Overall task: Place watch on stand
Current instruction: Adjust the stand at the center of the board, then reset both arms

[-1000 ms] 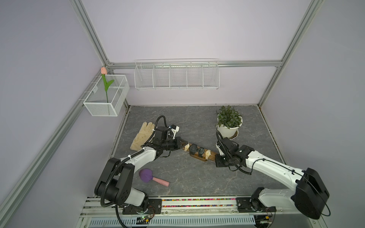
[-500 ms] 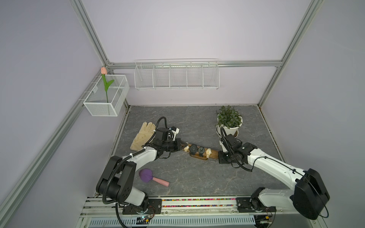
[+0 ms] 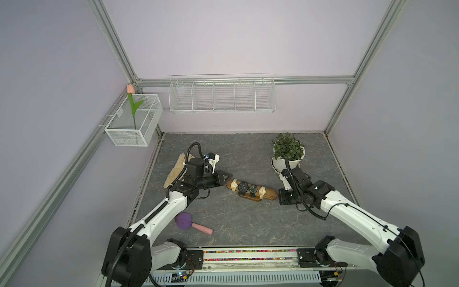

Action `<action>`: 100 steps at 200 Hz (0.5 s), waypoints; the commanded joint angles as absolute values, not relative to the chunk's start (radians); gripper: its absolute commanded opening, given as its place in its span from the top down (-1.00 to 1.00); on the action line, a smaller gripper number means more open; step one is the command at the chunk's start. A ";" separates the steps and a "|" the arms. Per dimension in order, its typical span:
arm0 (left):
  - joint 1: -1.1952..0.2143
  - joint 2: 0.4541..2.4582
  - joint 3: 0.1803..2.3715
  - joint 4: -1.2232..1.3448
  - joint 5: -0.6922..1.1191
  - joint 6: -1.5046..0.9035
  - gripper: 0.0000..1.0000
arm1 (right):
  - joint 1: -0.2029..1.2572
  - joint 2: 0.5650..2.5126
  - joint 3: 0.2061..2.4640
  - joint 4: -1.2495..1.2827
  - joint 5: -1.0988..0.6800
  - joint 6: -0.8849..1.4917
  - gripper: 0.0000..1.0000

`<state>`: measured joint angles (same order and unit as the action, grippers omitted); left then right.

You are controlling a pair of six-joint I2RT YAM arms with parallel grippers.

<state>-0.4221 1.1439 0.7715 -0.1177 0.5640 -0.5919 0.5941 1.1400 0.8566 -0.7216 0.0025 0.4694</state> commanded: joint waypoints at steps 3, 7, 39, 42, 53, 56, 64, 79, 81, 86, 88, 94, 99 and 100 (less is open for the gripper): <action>-0.425 1.001 0.818 -0.321 0.319 -0.562 0.64 | 0.557 1.105 0.873 -0.792 -0.012 0.406 0.81; -0.424 0.977 0.817 -0.340 0.288 -0.563 0.64 | 0.551 1.102 0.873 -0.794 -0.016 0.404 0.81; -0.424 0.742 0.744 -0.393 0.067 -0.555 0.31 | 0.502 1.082 0.873 -0.791 -0.026 0.366 0.71; -0.424 0.711 0.729 -0.391 0.042 -0.554 0.25 | 0.497 1.078 0.873 -0.788 -0.027 0.360 0.69; -0.425 0.623 0.684 -0.397 -0.052 -0.541 -0.05 | 0.479 1.062 0.894 -0.775 -0.038 0.336 0.60; -0.424 0.602 0.674 -0.402 -0.077 -0.538 -0.14 | 0.473 1.056 0.902 -0.769 -0.040 0.327 0.59; -0.424 0.550 0.649 -0.416 -0.147 -0.527 -0.31 | 0.456 1.042 0.905 -0.751 -0.051 0.302 0.56; -0.424 0.483 0.613 -0.428 -0.243 -0.514 -0.98 | 0.435 1.012 0.902 -0.706 -0.051 0.260 0.36; -0.424 0.475 0.610 -0.428 -0.254 -0.512 -1.00 | 0.432 1.008 0.901 -0.698 -0.050 0.255 0.31; -0.424 0.461 0.602 -0.426 -0.276 -0.506 -1.00 | 0.427 0.996 0.898 -0.679 -0.047 0.238 0.22; -0.423 0.456 0.595 -0.421 -0.283 -0.503 -1.00 | 0.427 0.992 0.896 -0.672 -0.044 0.232 0.19; -0.423 0.445 0.581 -0.411 -0.304 -0.492 -1.00 | 0.425 0.978 0.889 -0.649 -0.024 0.218 0.12; -0.422 0.441 0.571 -0.399 -0.323 -0.489 -1.00 | 0.423 0.965 0.885 -0.632 0.005 0.209 0.06; -0.423 0.439 0.568 -0.397 -0.329 -0.489 -1.00 | 0.424 0.962 0.885 -0.627 0.010 0.208 0.03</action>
